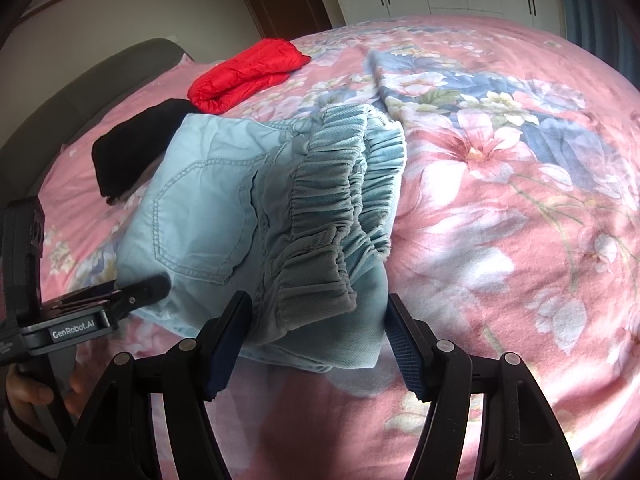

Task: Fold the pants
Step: 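Open the right tool and release the waistband onto the jeans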

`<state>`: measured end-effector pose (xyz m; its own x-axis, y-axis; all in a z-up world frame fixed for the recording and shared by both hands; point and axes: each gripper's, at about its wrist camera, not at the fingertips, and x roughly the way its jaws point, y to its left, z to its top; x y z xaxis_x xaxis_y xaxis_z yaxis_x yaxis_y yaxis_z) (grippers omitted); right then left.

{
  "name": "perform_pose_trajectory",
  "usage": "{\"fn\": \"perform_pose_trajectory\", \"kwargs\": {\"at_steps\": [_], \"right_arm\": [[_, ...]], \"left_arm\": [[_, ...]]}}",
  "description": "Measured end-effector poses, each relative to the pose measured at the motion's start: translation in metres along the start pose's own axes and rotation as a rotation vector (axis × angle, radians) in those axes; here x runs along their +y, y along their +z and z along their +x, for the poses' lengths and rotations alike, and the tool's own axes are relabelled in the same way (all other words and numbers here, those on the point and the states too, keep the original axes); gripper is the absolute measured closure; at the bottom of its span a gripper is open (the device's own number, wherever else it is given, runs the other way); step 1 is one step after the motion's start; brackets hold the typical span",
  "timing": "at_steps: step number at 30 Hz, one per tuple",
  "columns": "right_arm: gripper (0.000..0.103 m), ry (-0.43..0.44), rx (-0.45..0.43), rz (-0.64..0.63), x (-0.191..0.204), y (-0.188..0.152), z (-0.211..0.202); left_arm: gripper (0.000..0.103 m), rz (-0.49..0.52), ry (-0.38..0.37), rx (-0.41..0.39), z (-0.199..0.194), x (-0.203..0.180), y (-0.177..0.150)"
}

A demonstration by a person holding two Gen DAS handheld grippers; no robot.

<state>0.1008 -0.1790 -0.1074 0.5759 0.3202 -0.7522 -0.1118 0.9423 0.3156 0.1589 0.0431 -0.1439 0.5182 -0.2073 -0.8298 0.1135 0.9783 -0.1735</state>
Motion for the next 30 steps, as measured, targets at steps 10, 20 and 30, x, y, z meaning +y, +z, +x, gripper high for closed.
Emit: {"fn": "perform_pose_trajectory", "kwargs": {"at_steps": [10, 20, 30], "right_arm": [[0.036, -0.007, 0.003, 0.002, 0.0016, -0.0003, -0.001], [0.036, -0.018, 0.006, 0.0, 0.0045, -0.0032, -0.0042], [0.036, -0.018, 0.007, 0.002, 0.0041, -0.0039, -0.0023]], "left_arm": [[0.026, 0.003, 0.004, 0.002, -0.0019, -0.0004, -0.0006], [0.026, -0.001, 0.001, 0.007, -0.0033, 0.0004, -0.0023], [0.025, -0.005, 0.002, 0.01, -0.0014, 0.0008, -0.0023]]}}
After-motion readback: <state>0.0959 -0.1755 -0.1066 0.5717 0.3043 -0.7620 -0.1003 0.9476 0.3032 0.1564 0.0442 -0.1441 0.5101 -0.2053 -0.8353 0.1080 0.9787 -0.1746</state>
